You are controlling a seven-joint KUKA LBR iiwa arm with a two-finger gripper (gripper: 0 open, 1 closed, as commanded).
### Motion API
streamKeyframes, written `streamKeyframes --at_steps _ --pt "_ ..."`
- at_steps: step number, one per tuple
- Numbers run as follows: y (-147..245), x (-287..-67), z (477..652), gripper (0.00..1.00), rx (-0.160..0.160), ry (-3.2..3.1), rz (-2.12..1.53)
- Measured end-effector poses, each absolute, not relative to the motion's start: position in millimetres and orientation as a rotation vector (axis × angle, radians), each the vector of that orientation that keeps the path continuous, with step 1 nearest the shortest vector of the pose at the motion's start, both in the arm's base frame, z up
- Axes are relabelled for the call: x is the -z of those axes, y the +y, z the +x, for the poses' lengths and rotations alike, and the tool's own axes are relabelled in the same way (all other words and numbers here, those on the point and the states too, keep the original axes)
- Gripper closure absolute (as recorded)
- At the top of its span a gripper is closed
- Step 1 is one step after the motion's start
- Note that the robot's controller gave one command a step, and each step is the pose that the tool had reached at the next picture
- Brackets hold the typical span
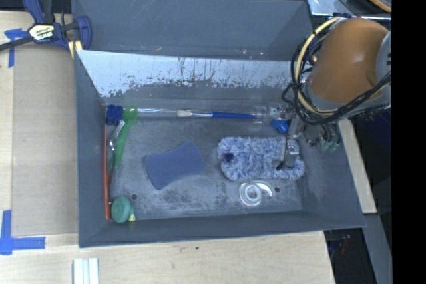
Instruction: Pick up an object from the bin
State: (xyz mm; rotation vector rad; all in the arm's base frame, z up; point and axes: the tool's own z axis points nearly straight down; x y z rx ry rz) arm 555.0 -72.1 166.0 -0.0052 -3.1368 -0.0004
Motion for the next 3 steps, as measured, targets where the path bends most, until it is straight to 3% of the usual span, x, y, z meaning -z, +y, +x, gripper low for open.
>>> streamKeyframes --at_steps 1,2,3 --pt "-72 -171 556.7 0.00 -0.001 -3.145 0.000" --pt "-47 -70 593.5 0.00 -0.001 -3.140 0.162" --pt "-51 -72 594.5 0.00 -0.007 -3.090 0.636"
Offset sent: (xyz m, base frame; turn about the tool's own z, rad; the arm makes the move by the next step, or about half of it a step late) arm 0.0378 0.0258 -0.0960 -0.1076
